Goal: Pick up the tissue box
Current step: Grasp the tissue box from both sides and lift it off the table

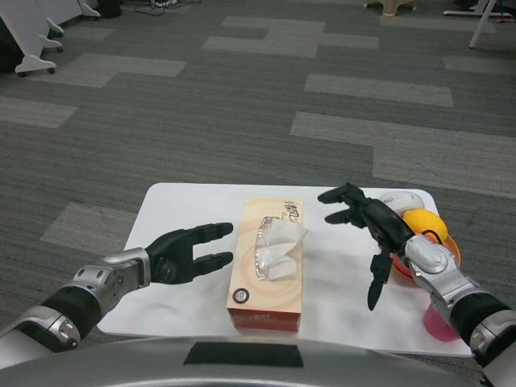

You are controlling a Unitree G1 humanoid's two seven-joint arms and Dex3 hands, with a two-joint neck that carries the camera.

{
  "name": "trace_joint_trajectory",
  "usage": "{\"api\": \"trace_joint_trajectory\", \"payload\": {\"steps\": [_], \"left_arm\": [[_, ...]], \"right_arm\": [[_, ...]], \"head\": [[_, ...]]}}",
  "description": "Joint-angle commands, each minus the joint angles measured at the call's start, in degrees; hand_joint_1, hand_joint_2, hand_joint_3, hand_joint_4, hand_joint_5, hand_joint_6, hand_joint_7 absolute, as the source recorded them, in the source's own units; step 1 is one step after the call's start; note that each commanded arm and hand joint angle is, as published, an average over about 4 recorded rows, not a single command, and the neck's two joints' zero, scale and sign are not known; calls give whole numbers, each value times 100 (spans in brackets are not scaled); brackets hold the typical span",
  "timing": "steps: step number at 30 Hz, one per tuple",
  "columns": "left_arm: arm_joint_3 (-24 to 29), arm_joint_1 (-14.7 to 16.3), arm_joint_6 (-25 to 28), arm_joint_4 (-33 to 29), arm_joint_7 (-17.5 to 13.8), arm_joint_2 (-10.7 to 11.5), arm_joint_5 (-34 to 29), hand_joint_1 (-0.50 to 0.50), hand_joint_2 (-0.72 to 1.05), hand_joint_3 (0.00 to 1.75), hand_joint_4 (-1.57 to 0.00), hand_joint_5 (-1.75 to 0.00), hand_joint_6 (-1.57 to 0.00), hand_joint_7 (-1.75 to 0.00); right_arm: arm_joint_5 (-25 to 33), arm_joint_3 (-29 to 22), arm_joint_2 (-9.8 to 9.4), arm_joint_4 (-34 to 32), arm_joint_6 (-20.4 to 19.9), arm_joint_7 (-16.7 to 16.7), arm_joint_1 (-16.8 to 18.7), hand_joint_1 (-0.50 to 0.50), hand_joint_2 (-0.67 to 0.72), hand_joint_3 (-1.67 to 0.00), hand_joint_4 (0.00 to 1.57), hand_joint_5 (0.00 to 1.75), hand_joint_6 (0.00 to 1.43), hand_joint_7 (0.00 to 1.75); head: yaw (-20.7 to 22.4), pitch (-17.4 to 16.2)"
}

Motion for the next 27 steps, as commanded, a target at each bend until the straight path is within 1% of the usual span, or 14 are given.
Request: {"api": "trace_joint_trajectory", "payload": {"steps": [1, 3, 4, 5, 7, 11, 13, 16, 17, 20, 22, 25, 27], "left_arm": [[13, -137, -329, 218, 71, -44, 131, 50, -35, 9, 0, 0, 0, 0], [13, -177, -584, 376, 145, -92, 166, 50, -10, 9, 0, 0, 0, 0], [11, -194, -718, 462, 203, -116, 179, 50, -6, 9, 0, 0, 0, 0], [9, -212, -852, 548, 260, -140, 192, 50, 5, 9, 0, 0, 0, 0], [13, -229, -1050, 680, 361, -184, 201, 50, 18, 9, 0, 0, 0, 0], [18, -247, -1353, 904, 541, -228, 192, 50, 58, 9, 0, 0, 0, 0], [18, -256, -1520, 1009, 646, -250, 183, 50, 69, 7, 0, 0, 0, 0], [9, -269, -1714, 1117, 776, -259, 183, 50, 91, 7, 0, 0, 0, 0], [5, -273, -1815, 1159, 840, -261, 183, 50, 98, 9, 0, 0, 0, 0], [-2, -280, -2021, 1229, 963, -272, 186, 50, 105, 9, 0, 0, 0, 0], [-24, -291, -2105, 1257, 1000, -281, 194, 50, 105, 9, 0, 0, 0, 0], [-118, -331, -2210, 1315, 1046, -290, 205, 50, 105, 9, 0, 0, 0, 0], [-169, -355, -2219, 1334, 1044, -294, 201, 50, 105, 9, 0, 0, 0, 0]], "right_arm": [[33, 44, 185, 422, 32, 12, -138, -21, 60, -8, 34, 87, 8, 96], [29, 79, 260, 616, 28, -1, -212, -21, 60, -8, 34, 87, 6, 93], [27, 112, 286, 699, 26, -14, -252, -22, 60, -6, 33, 87, 6, 91], [25, 145, 313, 783, 23, -27, -291, -23, 60, -6, 33, 87, 6, 91], [25, 220, 343, 897, 23, -67, -357, -25, 60, -4, 31, 87, 6, 91], [20, 312, 418, 1007, 10, -216, -432, -28, 60, -8, 29, 87, 4, 79], [16, 356, 449, 1046, 6, -313, -463, -29, 60, -8, 25, 85, 2, 75], [16, 420, 491, 1121, 4, -403, -529, -29, 55, -8, 16, 78, 0, 65], [14, 446, 510, 1163, 1, -451, -560, -30, 53, -8, 14, 78, 0, 63], [7, 499, 546, 1246, -3, -561, -619, -33, 53, -8, 9, 73, 0, 59], [7, 541, 557, 1271, -3, -607, -645, -33, 53, -8, 6, 68, 0, 56], [7, 659, 567, 1312, -3, -678, -700, -33, 53, -8, 6, 61, 0, 56], [7, 732, 567, 1312, -3, -686, -711, -33, 53, -8, 6, 61, 0, 54]], "head": [[-4, 1], [-18, 1], [-20, -1], [-24, -3], [-24, -8], [-62, -15], [-73, -12], [-84, -13], [-80, -13], [-80, -14], [-80, -14], [-88, -11], [-86, -16]]}}
